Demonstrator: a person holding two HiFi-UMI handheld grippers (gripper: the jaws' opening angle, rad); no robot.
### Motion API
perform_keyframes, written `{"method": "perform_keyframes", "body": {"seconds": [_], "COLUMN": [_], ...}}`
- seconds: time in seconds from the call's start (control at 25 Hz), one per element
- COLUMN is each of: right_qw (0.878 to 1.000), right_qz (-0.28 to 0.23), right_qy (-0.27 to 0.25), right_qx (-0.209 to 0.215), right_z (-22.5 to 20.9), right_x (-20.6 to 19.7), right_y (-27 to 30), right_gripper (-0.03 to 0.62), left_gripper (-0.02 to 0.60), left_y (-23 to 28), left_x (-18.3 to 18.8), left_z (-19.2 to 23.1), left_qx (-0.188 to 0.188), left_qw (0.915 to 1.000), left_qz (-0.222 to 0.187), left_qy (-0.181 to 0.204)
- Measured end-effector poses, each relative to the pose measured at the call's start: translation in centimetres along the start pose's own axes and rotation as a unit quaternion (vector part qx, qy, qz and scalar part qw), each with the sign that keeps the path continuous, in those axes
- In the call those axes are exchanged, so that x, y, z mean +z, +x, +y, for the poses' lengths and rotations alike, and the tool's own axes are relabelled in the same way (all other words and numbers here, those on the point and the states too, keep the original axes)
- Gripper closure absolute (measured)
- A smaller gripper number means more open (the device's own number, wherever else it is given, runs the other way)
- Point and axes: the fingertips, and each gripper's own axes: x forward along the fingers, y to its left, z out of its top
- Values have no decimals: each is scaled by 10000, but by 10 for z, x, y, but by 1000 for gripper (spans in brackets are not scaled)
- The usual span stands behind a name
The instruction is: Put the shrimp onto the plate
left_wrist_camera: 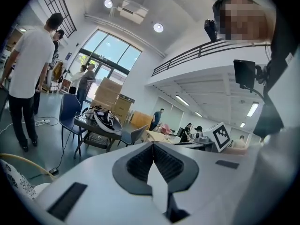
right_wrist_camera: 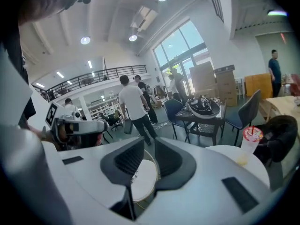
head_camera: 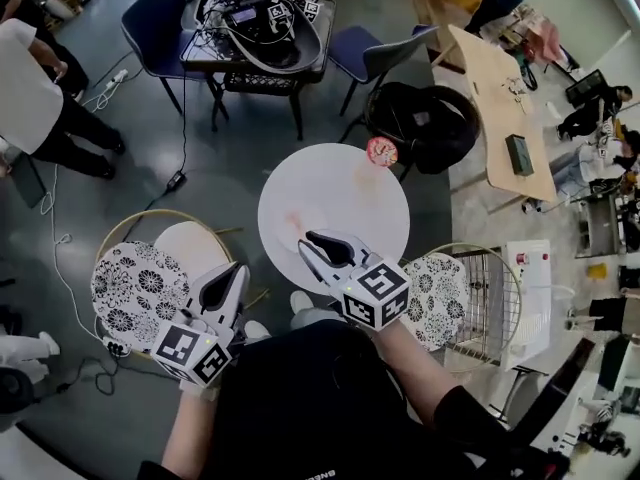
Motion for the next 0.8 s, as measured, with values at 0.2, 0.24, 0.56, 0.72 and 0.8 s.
{"method": "perform_keyframes", "body": {"seconds": [0.2, 0.24, 0.56, 0.72, 0.8], "right_qw": [9978, 9971, 9926, 9891, 9881], "right_qz": [-543, -641, -1128, -1366, -1422], "right_qy": [291, 300, 13, 23, 14], "right_qx": [-229, -267, -439, -558, -586], "right_z": [7, 9, 29, 34, 37], "right_x": [17, 20, 30, 33, 31], "right_y": [-32, -37, -69, -80, -82], "right_gripper": [520, 520, 522, 522, 522], "left_gripper": [575, 575, 575, 575, 575], "left_y": [8, 9, 16, 18, 18], "left_x": [6, 7, 11, 13, 13], "left_z": [-13, -15, -33, -39, -40], "left_qx": [-414, -488, -1055, -1220, -1258], "left_qw": [9990, 9986, 9932, 9908, 9901], "left_qz": [103, 128, 252, 302, 332], "left_qy": [159, 184, 413, 495, 518]}}
